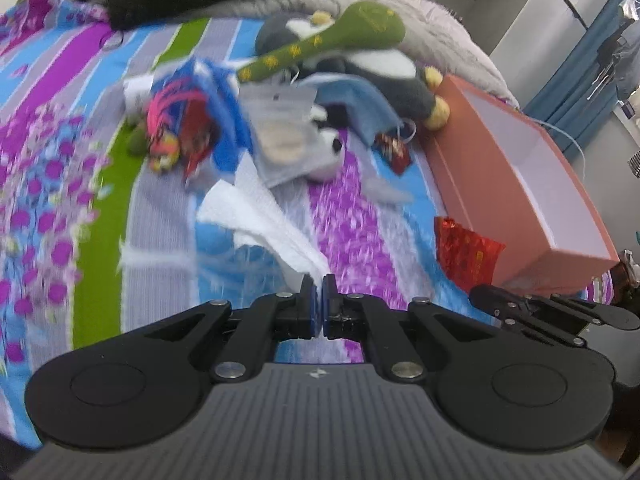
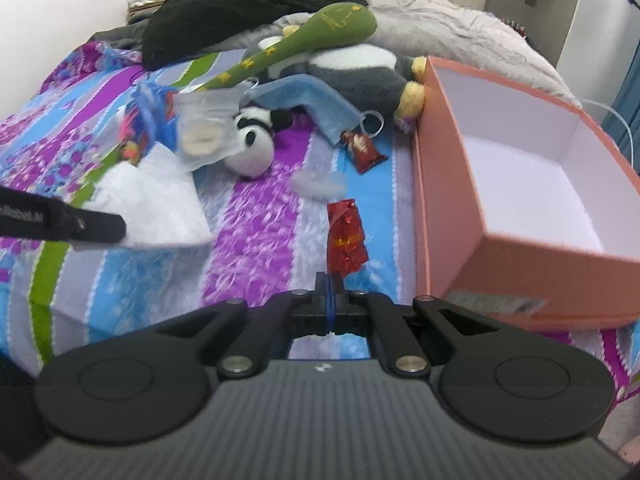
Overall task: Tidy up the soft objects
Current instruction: 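Lift the white tissue with the left gripper while the right gripper lifts the red candy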
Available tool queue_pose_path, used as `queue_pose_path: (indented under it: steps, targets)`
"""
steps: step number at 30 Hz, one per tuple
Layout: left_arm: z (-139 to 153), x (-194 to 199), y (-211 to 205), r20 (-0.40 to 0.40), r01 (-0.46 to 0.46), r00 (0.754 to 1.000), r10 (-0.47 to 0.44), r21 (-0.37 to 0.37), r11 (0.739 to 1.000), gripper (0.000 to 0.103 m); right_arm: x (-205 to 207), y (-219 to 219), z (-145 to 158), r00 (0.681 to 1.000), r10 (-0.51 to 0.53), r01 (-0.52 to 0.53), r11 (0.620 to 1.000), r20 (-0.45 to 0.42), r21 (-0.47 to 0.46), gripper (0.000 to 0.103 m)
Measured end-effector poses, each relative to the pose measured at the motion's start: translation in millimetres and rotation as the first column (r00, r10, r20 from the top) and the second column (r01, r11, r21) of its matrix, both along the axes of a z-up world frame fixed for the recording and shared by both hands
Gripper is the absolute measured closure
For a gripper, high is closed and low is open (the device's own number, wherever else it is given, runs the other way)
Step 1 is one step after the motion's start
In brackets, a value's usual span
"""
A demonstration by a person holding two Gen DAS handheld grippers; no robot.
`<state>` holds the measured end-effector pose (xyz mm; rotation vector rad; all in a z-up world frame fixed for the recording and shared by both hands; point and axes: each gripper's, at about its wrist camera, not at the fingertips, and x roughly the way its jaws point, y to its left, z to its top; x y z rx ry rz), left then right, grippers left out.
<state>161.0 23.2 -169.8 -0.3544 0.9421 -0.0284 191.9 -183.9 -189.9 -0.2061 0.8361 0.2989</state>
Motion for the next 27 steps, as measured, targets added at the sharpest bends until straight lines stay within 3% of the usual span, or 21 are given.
queue_pose_path:
  steps: [9,11,12,13,14,17,20,27]
  targets:
    - [-31,-29,6,-0.107,-0.017,0.994,0.017,-0.001,1.000,0.098,-30,-4,-13,0.998,0.012,-0.009,0.999,-0.062,0.053,0.096]
    - [-33,-33,9,-0.123,-0.028,0.992,0.026,-0.012,1.000,0.089,-31,-6,-14,0.996,0.017,-0.011,0.997,-0.085,0.074,0.095]
    - [-33,-35,11,-0.128,-0.033,0.991,0.031,-0.016,0.999,0.073,-30,-8,-15,0.995,0.015,-0.007,0.996,-0.100,0.084,0.092]
    - [-32,-38,12,-0.123,-0.038,0.992,0.036,-0.016,0.999,0.056,-30,-9,-16,0.993,0.013,-0.002,0.995,-0.115,0.098,0.082]
    - [-30,-40,12,-0.109,-0.041,0.993,0.039,-0.010,0.999,0.052,-30,-11,-15,0.992,0.011,0.004,0.993,-0.125,0.114,0.068]
    - [-24,-42,12,-0.082,-0.030,0.996,0.032,0.022,0.999,0.049,-29,-13,-14,0.991,0.002,0.017,0.990,-0.131,0.142,0.049]
    - [-22,-37,10,-0.064,-0.012,0.998,0.016,0.059,0.998,0.032,-23,-14,-16,0.988,-0.028,0.052,0.986,-0.153,0.157,0.048]
    - [-29,-11,5,-0.051,0.044,0.998,-0.036,0.145,0.988,0.025,1,-7,-27,0.980,-0.077,0.104,0.984,-0.183,0.144,0.048]
